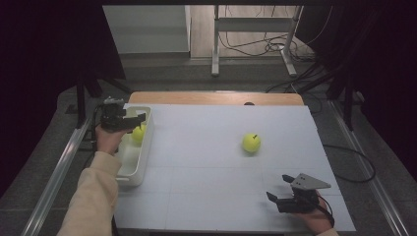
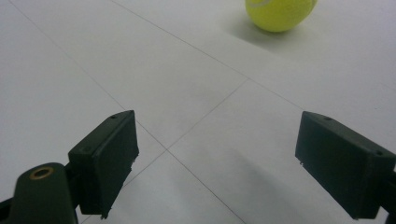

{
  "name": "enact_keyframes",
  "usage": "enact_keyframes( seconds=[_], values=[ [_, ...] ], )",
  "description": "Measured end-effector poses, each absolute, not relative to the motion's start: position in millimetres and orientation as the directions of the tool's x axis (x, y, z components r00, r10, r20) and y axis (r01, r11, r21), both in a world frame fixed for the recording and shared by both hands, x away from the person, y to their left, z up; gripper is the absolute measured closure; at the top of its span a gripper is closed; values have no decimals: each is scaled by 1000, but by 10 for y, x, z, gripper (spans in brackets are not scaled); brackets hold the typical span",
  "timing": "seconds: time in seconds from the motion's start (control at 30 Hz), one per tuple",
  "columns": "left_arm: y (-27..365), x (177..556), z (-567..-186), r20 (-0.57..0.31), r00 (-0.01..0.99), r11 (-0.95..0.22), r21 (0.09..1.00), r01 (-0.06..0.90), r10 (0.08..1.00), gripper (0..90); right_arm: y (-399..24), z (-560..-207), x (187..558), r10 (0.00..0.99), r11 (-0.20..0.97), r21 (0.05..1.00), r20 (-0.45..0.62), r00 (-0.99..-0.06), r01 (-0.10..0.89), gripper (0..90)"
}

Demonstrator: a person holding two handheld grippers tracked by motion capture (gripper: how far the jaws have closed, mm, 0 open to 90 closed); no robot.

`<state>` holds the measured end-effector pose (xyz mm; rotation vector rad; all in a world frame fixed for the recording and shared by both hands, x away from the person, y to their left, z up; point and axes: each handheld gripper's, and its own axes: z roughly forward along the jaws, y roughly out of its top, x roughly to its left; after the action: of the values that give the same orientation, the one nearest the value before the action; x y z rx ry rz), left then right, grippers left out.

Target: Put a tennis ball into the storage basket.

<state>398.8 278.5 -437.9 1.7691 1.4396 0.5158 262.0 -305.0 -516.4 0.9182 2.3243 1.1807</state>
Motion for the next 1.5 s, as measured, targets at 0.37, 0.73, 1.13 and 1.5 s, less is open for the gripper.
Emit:
enact_keyframes(
  seconds=[0.37, 0.73, 1.13, 1.5],
  values=[
    [2734, 3900, -4303, -212, 341, -48, 785, 618, 916, 138, -3049, -5163, 2619, 698, 433, 817, -36, -715, 381, 134],
    [2537, 3733, -4232, -214, 434, -83, 816, 571, 875, 139, -3050, -5161, 2617, 697, 436, 816, -39, -716, 380, 134],
    [2383, 3608, -4206, -200, 481, -116, 827, 550, 854, 141, -3052, -5158, 2615, 696, 435, 817, -40, -717, 377, 133],
    [2206, 3534, -4133, -178, 537, -153, 844, 513, 824, 144, -3047, -5159, 2618, 696, 434, 819, -39, -717, 375, 134]
  ],
)
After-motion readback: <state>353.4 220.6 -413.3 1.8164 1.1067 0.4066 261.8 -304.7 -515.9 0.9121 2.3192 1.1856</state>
